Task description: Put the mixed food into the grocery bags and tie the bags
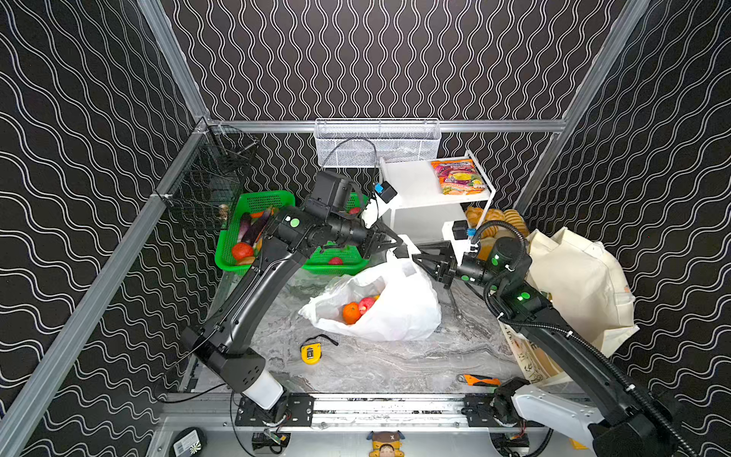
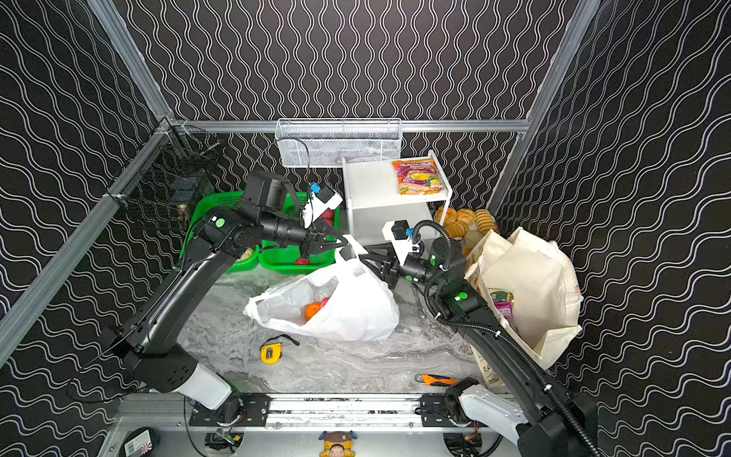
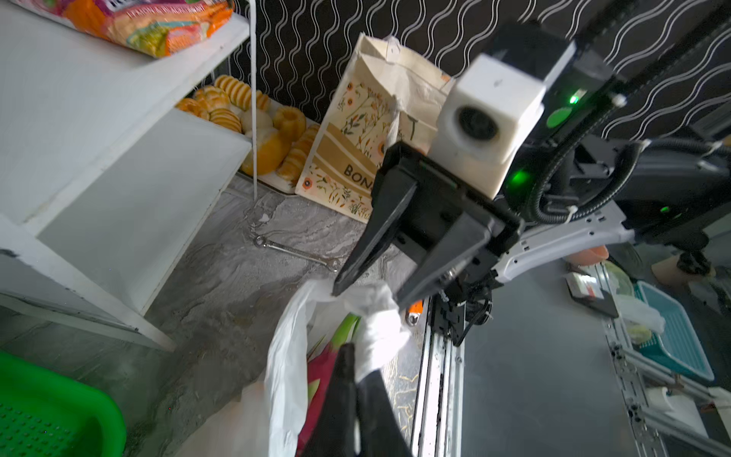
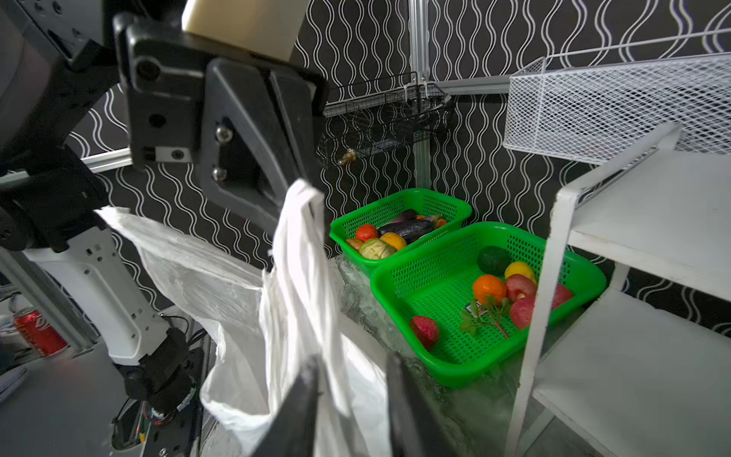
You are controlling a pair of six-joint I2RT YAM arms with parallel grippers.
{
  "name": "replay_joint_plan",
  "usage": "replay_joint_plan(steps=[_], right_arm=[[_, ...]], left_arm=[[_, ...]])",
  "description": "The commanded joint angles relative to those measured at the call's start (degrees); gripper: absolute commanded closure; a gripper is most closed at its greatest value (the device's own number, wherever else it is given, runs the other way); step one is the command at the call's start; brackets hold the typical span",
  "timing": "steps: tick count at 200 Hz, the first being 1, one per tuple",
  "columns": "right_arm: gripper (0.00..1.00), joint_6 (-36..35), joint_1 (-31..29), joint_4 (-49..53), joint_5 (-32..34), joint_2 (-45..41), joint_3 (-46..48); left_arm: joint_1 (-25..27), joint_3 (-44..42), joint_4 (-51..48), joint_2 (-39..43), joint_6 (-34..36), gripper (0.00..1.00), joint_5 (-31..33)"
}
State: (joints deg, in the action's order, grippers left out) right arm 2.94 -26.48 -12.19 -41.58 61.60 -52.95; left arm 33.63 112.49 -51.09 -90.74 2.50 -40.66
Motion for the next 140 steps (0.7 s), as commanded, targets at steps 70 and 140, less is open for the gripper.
replay_joint_plan(steps=[70, 140], right_arm=[[0.26, -0.4, -10.9, -1.6, 20.3, 2.6, -0.8], [0.32, -1.7, -24.4, -4.4, 61.0, 6.5, -2.1]], left_arm=[[-0.1, 0.5, 9.3, -1.3, -15.7, 1.0, 0.6], [-0.1, -4.2, 18.3, 0.5, -25.8, 1.0, 4.8]])
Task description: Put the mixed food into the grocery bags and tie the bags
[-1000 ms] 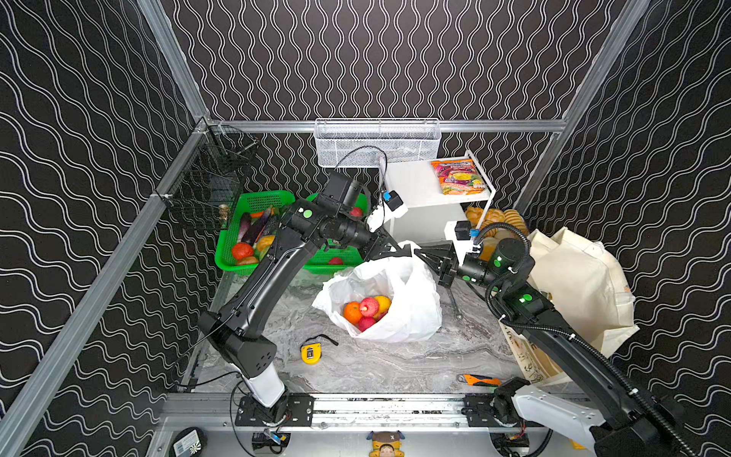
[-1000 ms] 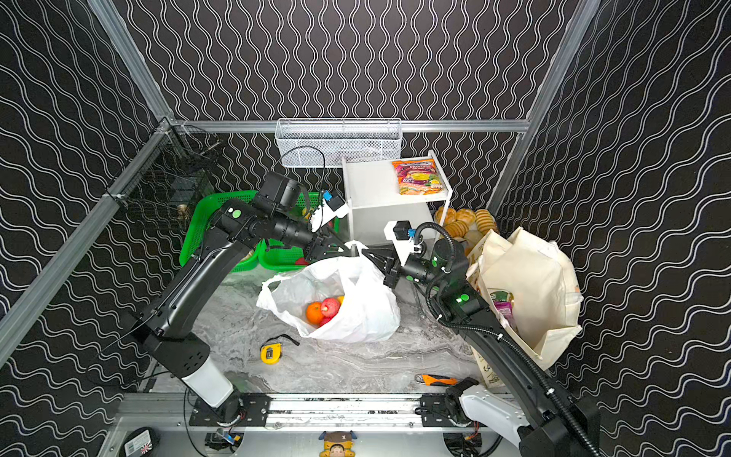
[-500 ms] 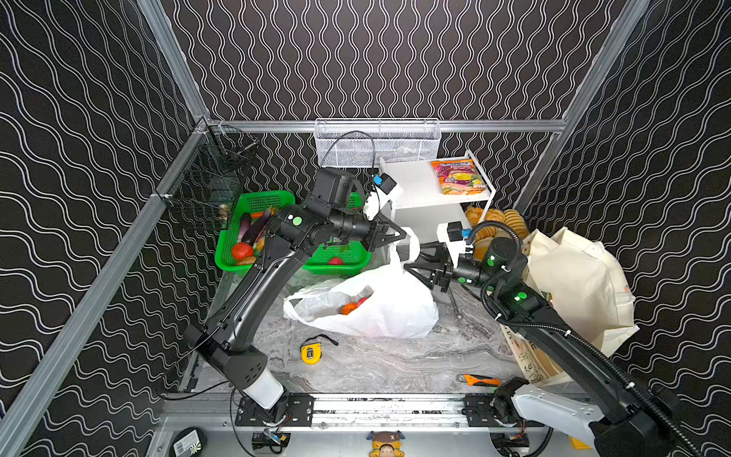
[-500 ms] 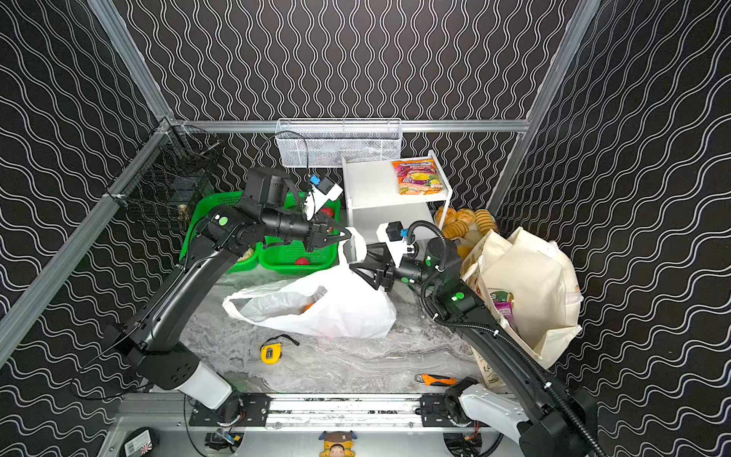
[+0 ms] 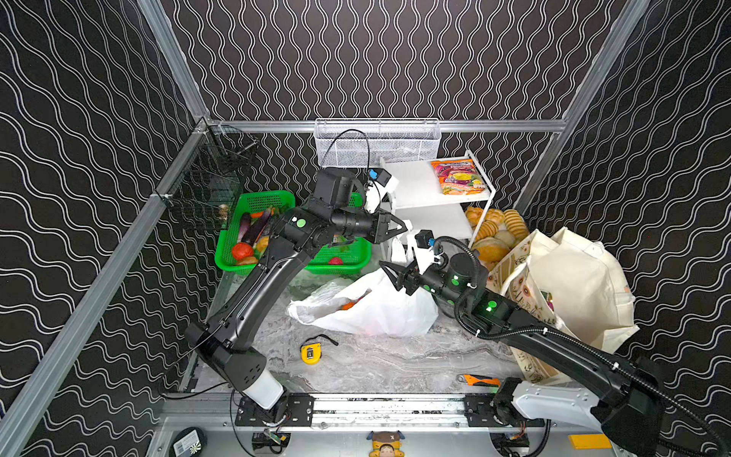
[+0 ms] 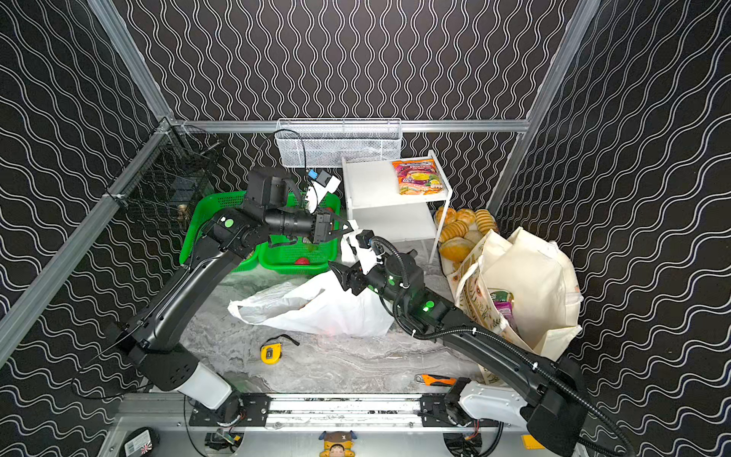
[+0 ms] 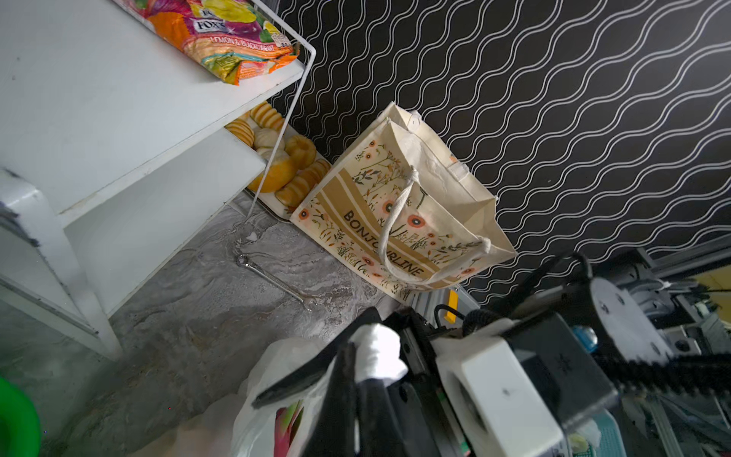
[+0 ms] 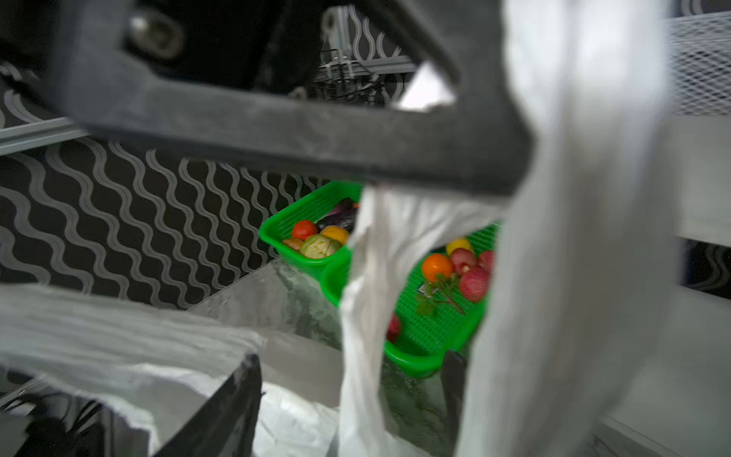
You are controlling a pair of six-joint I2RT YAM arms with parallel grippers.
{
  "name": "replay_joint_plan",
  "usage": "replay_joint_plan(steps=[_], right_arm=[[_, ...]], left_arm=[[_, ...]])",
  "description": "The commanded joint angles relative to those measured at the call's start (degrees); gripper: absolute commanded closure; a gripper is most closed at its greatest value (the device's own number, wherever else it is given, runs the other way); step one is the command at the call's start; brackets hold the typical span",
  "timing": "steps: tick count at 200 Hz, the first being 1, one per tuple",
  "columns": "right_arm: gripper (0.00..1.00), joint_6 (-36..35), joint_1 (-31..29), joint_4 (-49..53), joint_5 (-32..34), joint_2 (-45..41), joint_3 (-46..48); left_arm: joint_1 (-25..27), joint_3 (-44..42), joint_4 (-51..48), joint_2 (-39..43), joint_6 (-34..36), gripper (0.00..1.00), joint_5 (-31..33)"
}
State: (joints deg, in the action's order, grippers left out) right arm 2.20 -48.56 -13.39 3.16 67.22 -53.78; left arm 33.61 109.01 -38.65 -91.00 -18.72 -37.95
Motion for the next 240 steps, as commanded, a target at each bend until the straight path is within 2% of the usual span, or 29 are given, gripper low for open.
replay_joint_plan(steps=[1, 15, 25, 45, 100, 113, 127, 136, 142, 157, 178, 187, 211, 240], right_arm=[[0.32, -1.0, -2.5, -3.2, 16.7, 0.9, -1.4], [0.37, -0.9, -3.8, -4.0, 21.0, 0.9, -1.2], [0.45, -0.5, -4.3, -5.3, 22.5, 0.6, -0.4], [0.57, -0.2, -4.6, -7.8, 21.8, -0.5, 1.5], [0.77, -2.8, -6.2, -5.9, 22.4, 0.4, 0.3], [0.84, -2.9, -6.3, -6.3, 22.8, 0.4, 0.4], [0.97, -2.5, -6.3, -7.6, 22.8, -0.2, 1.2], [1.0, -1.8, -6.3, -7.7, 22.7, -0.6, 1.4], [1.0, -0.8, -6.3, -6.9, 22.3, -0.9, 1.2], [1.0, 0.6, -5.7, -3.7, 21.3, -1.7, 0.8], [1.0, 5.0, -1.3, 2.2, 12.1, -3.0, -0.2], [1.0, 7.6, 1.8, 3.8, 7.4, -3.9, 0.0], [1.0, 11.2, 9.9, 6.8, -2.8, -6.5, 1.2], [1.0, 13.0, 17.9, 11.2, -12.4, -8.6, 1.0]], left_arm=[[0.0, -0.7, 5.8, 0.7, -4.7, 1.0, 2.2], [0.0, -0.9, 6.5, 1.0, -5.4, 1.0, 2.9], [0.0, -1.5, 7.3, 1.3, -5.8, 1.0, 3.4], [-0.1, -2.0, 7.9, 1.7, -6.5, 1.0, 4.6], [-0.1, -3.0, 10.4, 2.0, -8.6, 1.0, 4.7], [-0.1, -3.2, 10.7, 2.1, -8.9, 1.0, 4.7], [-0.1, -3.0, 10.2, 2.1, -8.6, 1.0, 5.1], [-0.1, -2.8, 9.5, 2.3, -7.5, 1.0, 5.5], [0.0, -2.7, 9.0, 2.5, -6.5, 0.87, 5.8], [-0.1, -2.1, 6.4, 3.4, -2.7, 0.75, 7.5], [-0.1, -2.8, 3.5, 6.8, 4.3, 0.41, 11.7], [-0.1, -3.1, 1.9, 8.4, 7.0, 0.29, 14.5], [-0.2, -2.7, -3.2, 12.3, 13.3, 0.2, 19.1], [-0.1, -1.8, -12.0, 15.1, 20.1, 0.17, 21.5]])
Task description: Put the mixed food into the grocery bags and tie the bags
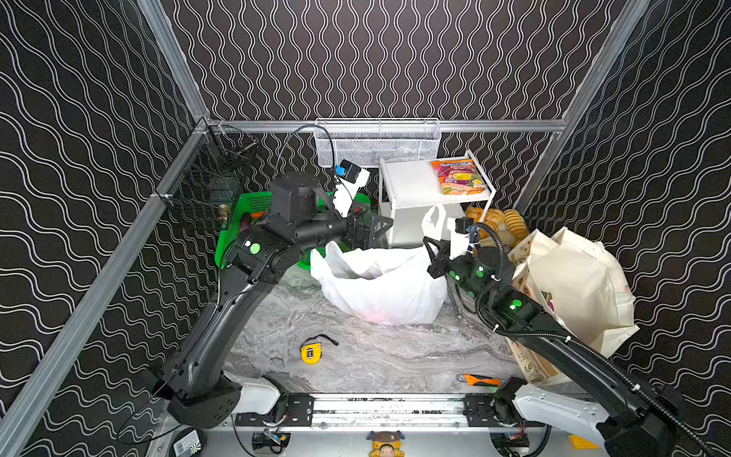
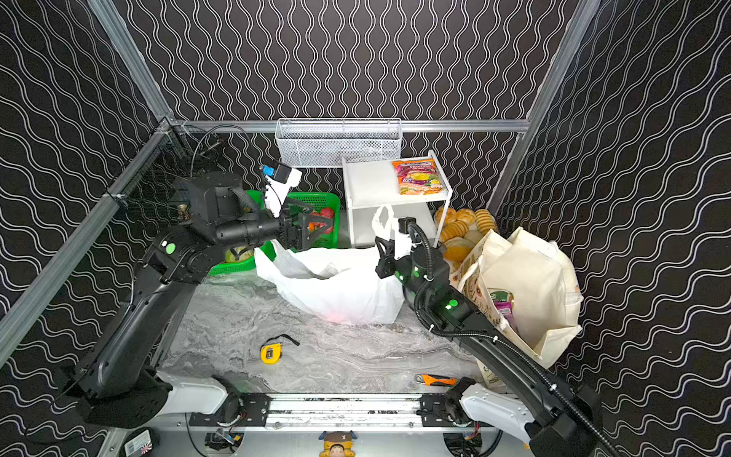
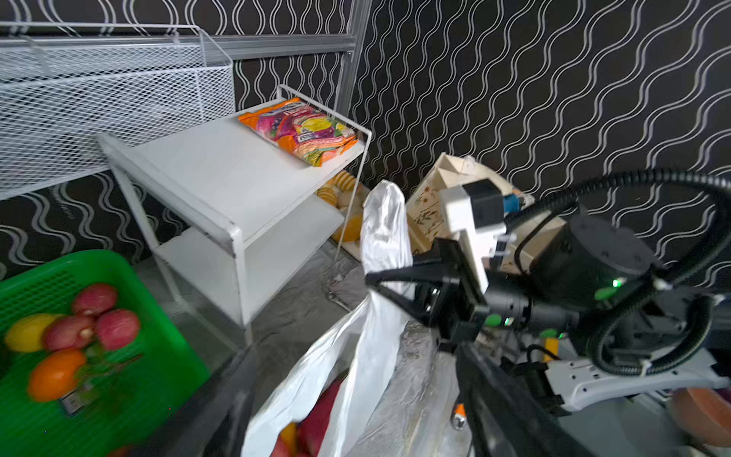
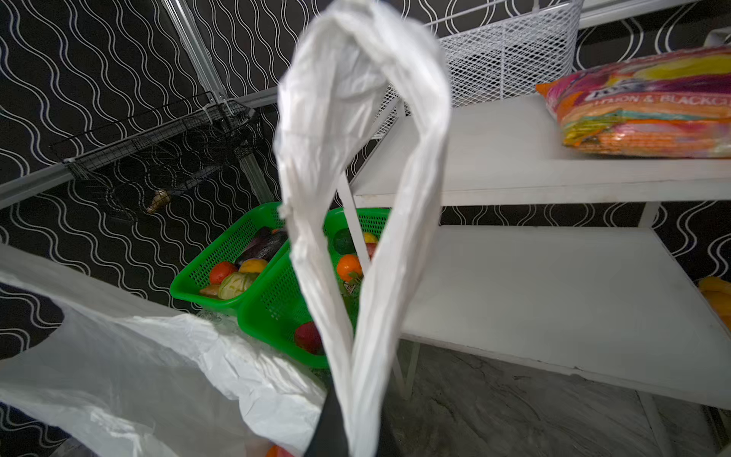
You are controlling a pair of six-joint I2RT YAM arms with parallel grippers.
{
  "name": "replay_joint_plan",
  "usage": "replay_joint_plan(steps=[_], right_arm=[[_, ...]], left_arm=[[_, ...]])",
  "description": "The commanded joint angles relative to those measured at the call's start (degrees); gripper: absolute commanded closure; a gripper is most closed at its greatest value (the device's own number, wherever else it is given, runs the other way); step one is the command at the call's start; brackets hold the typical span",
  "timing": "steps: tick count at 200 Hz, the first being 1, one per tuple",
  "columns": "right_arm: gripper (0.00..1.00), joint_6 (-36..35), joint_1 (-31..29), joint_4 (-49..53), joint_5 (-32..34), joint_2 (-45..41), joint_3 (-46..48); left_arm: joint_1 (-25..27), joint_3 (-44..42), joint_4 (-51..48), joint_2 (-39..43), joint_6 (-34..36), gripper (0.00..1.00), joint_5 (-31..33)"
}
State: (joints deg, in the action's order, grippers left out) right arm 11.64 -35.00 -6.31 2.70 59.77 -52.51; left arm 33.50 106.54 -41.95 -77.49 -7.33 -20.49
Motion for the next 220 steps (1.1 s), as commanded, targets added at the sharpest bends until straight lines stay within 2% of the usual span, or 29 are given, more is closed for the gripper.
replay_joint_plan(steps=[1, 17, 35, 68, 105, 138, 181, 198, 205, 220], right_arm=[[1.0, 3.6, 4.6, 4.2, -12.1, -1.2, -0.3], [1.0, 4.4, 7.2, 6.4, -13.6, -1.3, -0.6], [1.0, 5.3, 9.6, 7.2, -15.7, -1.0, -0.5], [1.0, 6.3, 12.0, 6.8, -17.1, -0.5, -0.4], [1.0, 6.9, 12.2, 5.8, -18.1, -0.2, -0.2], [1.0, 7.0, 12.2, 5.0, -18.7, -0.1, 0.3], [1.0, 6.8, 12.2, 5.2, -19.4, -0.5, 0.4], [1.0, 6.5, 12.2, 5.1, -19.6, -0.9, 0.7], [1.0, 6.4, 12.2, 5.1, -19.7, -1.0, 0.7], [1.0, 6.0, 12.2, 5.2, -20.3, -1.1, 0.7]], left_arm=[[0.0, 0.6, -9.0, 1.7, 8.9, 0.17, 4.0], [-0.1, 0.0, -12.8, 3.6, 11.7, 0.13, 6.3], [0.0, 0.2, -16.8, 5.2, 11.7, 0.08, 10.9], [0.0, 0.6, -21.6, 7.6, 11.7, 0.07, 10.7], [0.0, -3.3, -24.9, 9.4, 11.2, 0.17, 13.0], [0.0, -4.9, -24.2, 9.5, 11.2, 0.36, 11.9], [0.0, -5.5, -20.1, 9.7, 11.1, 0.76, 10.6], [0.0, -5.5, -20.0, 9.8, 11.6, 0.96, 9.9], [-0.1, -5.5, -19.9, 9.8, 11.6, 1.0, 9.5], [-0.1, -5.9, -19.1, 10.1, 11.6, 1.0, 9.0]])
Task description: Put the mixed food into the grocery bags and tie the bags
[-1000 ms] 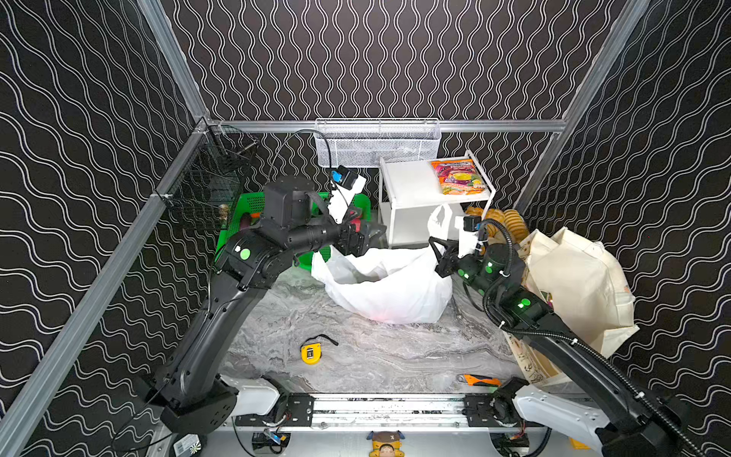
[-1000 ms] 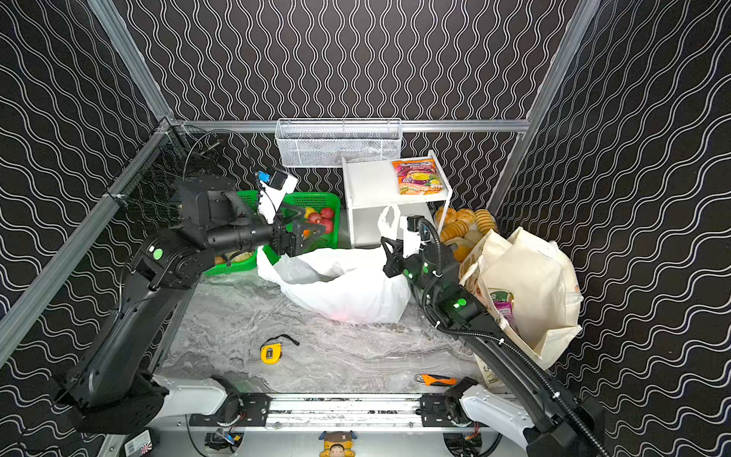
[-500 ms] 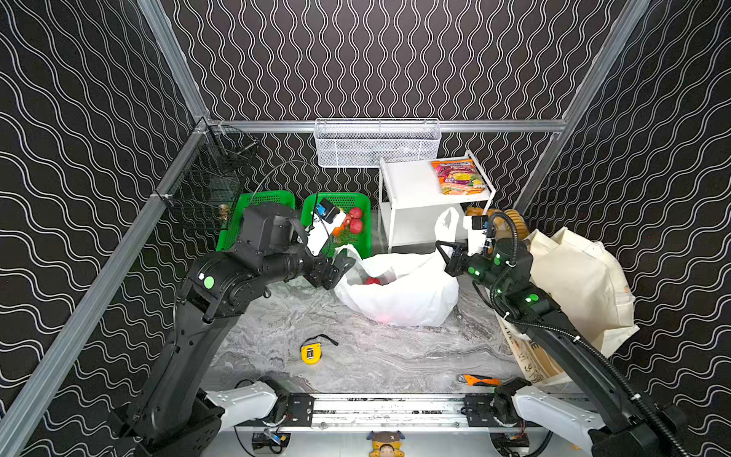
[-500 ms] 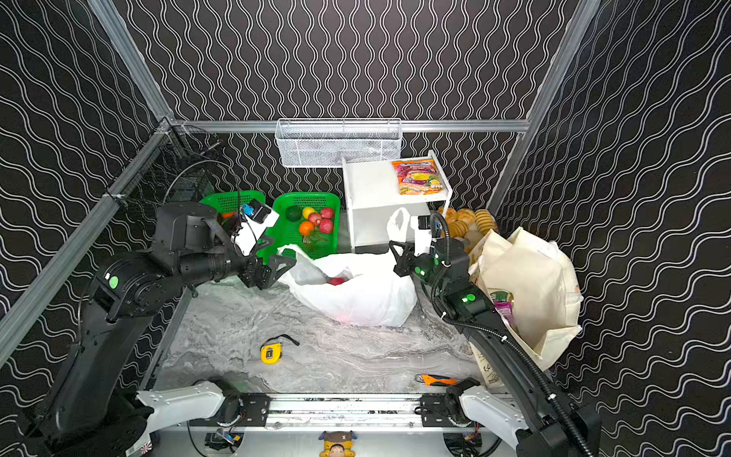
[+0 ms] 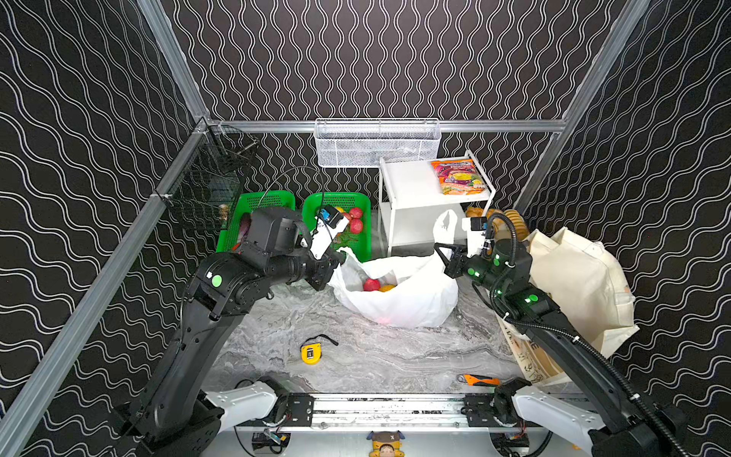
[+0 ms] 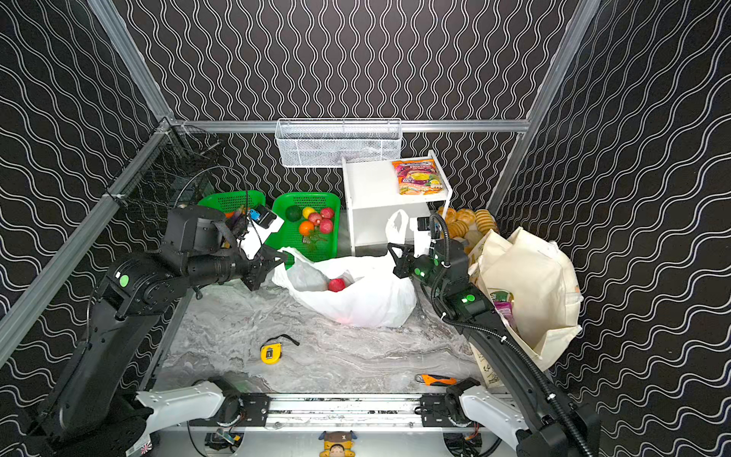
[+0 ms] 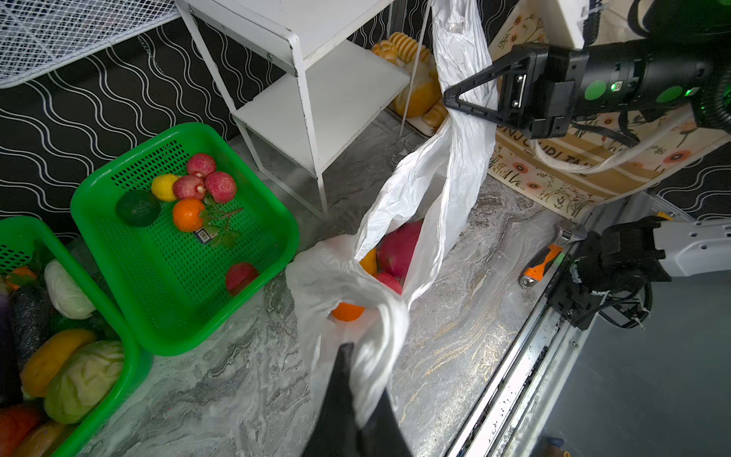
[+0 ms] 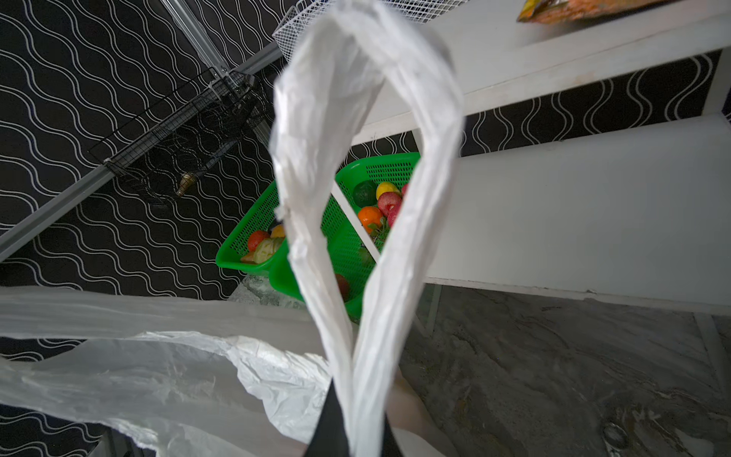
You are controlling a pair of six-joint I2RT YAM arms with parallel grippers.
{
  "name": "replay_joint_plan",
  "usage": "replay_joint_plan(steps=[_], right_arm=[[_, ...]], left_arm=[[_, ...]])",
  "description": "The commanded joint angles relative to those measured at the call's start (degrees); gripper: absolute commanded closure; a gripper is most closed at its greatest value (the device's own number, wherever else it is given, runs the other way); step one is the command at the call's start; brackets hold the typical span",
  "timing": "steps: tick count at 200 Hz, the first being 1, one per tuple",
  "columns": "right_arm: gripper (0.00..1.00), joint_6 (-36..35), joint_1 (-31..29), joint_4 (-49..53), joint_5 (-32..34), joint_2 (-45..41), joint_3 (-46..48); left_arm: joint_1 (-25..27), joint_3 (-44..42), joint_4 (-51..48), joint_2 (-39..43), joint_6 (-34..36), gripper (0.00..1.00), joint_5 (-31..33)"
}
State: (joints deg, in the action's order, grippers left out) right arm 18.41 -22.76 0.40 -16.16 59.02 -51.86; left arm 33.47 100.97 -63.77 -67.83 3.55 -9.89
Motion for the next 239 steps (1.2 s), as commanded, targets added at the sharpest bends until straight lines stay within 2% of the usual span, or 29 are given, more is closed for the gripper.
replay_joint_plan(steps=[1, 26, 46, 87, 118, 144, 180, 206, 239], right_arm=[[1.0, -0.7, 0.0, -1.5, -1.5, -0.4, 0.1], [1.0, -2.3, 0.0, -1.8, -5.7, -1.3, 0.0], [1.0, -4.2, 0.0, -0.9, -12.1, -2.4, -0.7], [1.0, -6.4, 0.0, 6.4, -22.8, -4.9, -4.8], [1.0, -9.4, 0.0, 11.9, -24.9, -7.8, -9.0], [1.0, -11.5, 0.0, 16.0, -22.7, -7.1, -11.6], [1.0, -9.9, 0.0, 13.3, -20.9, -2.9, -7.4], [1.0, -10.0, -0.1, 11.0, -24.6, 1.1, -6.2], [1.0, -12.3, -0.1, 10.8, -29.0, 6.6, -8.5]], left_arm=[[0.0, -0.4, 2.8, 0.5, 0.8, 1.0, -1.7], [0.0, -2.1, 6.3, 2.9, 2.3, 1.0, -4.7], [0.0, -1.6, 7.3, 4.4, 3.4, 1.0, -6.2], [0.0, 9.1, -0.9, 0.8, 3.4, 1.0, -5.2], [0.0, 17.4, -4.7, -2.7, 1.3, 1.0, -6.3], [0.0, 22.5, -8.3, -7.0, 0.3, 1.0, -8.0], [0.0, 14.5, -3.1, -9.4, -0.4, 1.0, -7.3], [0.0, 10.3, 2.7, -13.0, 1.2, 1.0, -14.1], [0.0, 12.3, 6.8, -20.2, 4.2, 1.0, -23.7]])
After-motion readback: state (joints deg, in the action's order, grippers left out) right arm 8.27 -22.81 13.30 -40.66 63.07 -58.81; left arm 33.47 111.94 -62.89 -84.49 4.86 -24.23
